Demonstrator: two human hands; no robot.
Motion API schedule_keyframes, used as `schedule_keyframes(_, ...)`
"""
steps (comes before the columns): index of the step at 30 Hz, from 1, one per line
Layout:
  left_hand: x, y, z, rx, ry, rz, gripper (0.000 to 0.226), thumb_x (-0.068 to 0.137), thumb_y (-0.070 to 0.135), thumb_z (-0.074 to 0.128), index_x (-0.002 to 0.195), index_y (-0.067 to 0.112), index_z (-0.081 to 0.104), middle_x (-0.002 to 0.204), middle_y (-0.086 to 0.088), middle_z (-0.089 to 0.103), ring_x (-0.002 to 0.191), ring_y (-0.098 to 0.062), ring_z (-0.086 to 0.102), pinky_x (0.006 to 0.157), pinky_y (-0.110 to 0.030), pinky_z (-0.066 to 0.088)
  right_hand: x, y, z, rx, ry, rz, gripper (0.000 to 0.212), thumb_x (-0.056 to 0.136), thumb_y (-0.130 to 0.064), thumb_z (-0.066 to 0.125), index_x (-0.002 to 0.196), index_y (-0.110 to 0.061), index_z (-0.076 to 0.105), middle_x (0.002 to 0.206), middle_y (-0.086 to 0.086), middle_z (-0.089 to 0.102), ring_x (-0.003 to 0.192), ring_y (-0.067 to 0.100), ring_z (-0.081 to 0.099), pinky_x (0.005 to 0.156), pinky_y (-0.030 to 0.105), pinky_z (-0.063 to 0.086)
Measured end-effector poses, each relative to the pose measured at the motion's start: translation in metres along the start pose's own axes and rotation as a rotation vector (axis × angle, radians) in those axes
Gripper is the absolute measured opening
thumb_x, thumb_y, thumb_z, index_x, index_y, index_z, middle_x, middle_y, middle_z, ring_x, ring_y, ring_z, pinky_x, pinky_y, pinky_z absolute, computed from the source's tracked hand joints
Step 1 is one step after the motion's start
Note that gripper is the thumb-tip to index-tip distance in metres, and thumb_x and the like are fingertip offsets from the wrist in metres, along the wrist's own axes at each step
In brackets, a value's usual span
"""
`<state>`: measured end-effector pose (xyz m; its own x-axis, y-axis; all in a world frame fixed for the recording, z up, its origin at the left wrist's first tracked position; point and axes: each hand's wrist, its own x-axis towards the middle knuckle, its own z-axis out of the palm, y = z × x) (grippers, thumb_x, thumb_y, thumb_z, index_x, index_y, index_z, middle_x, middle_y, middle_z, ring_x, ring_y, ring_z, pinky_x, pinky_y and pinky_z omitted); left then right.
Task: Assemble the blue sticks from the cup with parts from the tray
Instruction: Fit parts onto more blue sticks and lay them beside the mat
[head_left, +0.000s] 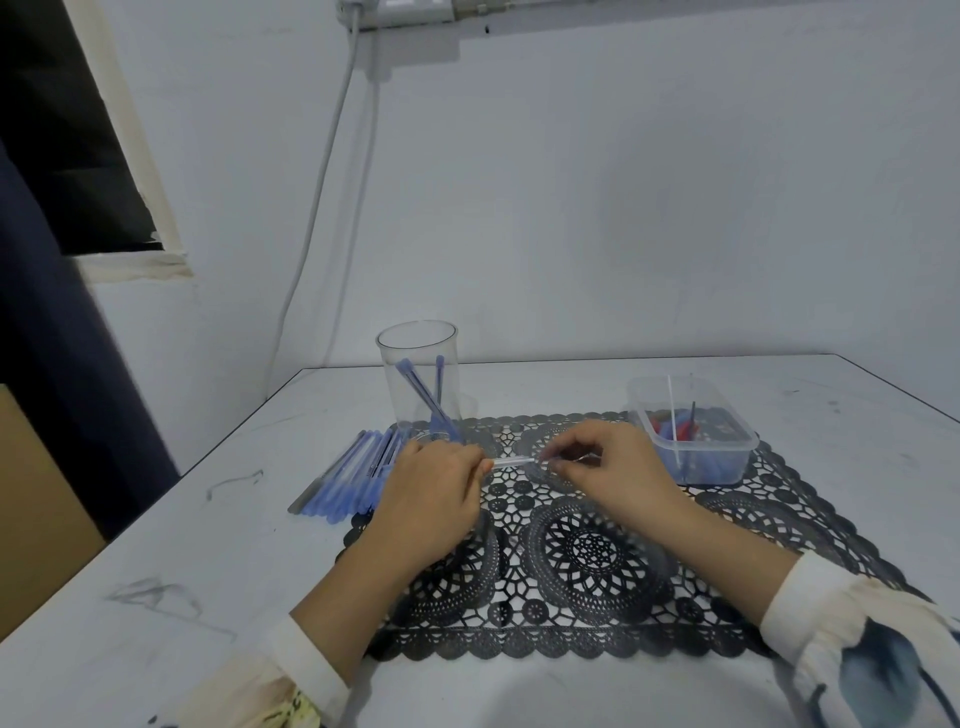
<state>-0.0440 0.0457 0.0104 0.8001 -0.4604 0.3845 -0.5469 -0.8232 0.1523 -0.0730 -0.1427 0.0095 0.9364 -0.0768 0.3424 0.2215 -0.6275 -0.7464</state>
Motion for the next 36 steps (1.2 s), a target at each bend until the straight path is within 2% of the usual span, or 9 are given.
schedule_keyframes(4,0.000,0.001,0.000,-0.013,0.011,0.017,0.028,0.099,0.032,0.032,0.093,0.023,0.057,0.082,0.012,0.055,0.076,-0.009,0.044,0.096,-0.031,0.032,-0.003,-0.003,0.004,0.219,0.017,0.058,0.040,0.075,0.001,0.072,0.066,-0.037,0.070,0.079,-0.004,0.072,0.084,0.016,0.068,0.078,0.028,0.056)
schedule_keyframes(11,0.000,0.002,0.001,-0.043,0.022,0.049,0.027,0.098,0.031,0.033,0.092,0.022,0.058,0.080,0.013,0.053,0.079,-0.010,0.048,0.098,-0.031,0.031,-0.008,-0.006,0.008,0.335,-0.007,0.096,0.030,0.074,0.002,0.073,0.074,-0.028,0.071,0.081,0.002,0.072,0.084,0.019,0.068,0.080,0.037,0.056)
schedule_keyframes(20,0.000,0.001,0.001,-0.056,0.017,0.059,0.027,0.099,0.030,0.034,0.091,0.022,0.058,0.076,0.013,0.051,0.077,-0.011,0.048,0.095,-0.030,0.031,-0.010,-0.009,0.007,0.369,0.007,0.093,0.025,0.078,0.003,0.069,0.080,-0.022,0.070,0.081,0.004,0.072,0.080,0.020,0.069,0.077,0.030,0.057)
schedule_keyframes(27,-0.002,0.001,0.002,-0.060,0.020,0.108,0.025,0.099,0.031,0.034,0.076,0.026,0.044,0.064,0.012,0.042,0.071,-0.009,0.044,0.087,-0.027,0.030,-0.014,-0.013,0.005,0.404,-0.066,0.087,0.018,0.086,0.003,0.058,0.090,-0.012,0.067,0.082,0.019,0.069,0.066,0.016,0.063,0.068,0.023,0.055)
schedule_keyframes(30,-0.001,0.001,0.003,-0.067,0.022,0.131,0.026,0.099,0.030,0.035,0.075,0.026,0.043,0.064,0.012,0.043,0.070,-0.009,0.043,0.085,-0.026,0.031,-0.013,-0.012,0.006,0.398,-0.082,0.093,0.019,0.090,0.000,0.052,0.094,-0.012,0.066,0.079,0.016,0.067,0.061,0.011,0.060,0.062,0.019,0.053)
schedule_keyframes(36,-0.001,0.001,0.003,-0.070,0.038,0.131,0.025,0.099,0.030,0.034,0.081,0.023,0.051,0.072,0.011,0.049,0.073,-0.011,0.045,0.088,-0.029,0.033,-0.010,-0.007,0.006,0.362,-0.091,0.096,0.018,0.095,-0.010,0.048,0.104,-0.015,0.063,0.072,0.009,0.066,0.059,0.014,0.059,0.058,0.023,0.050)
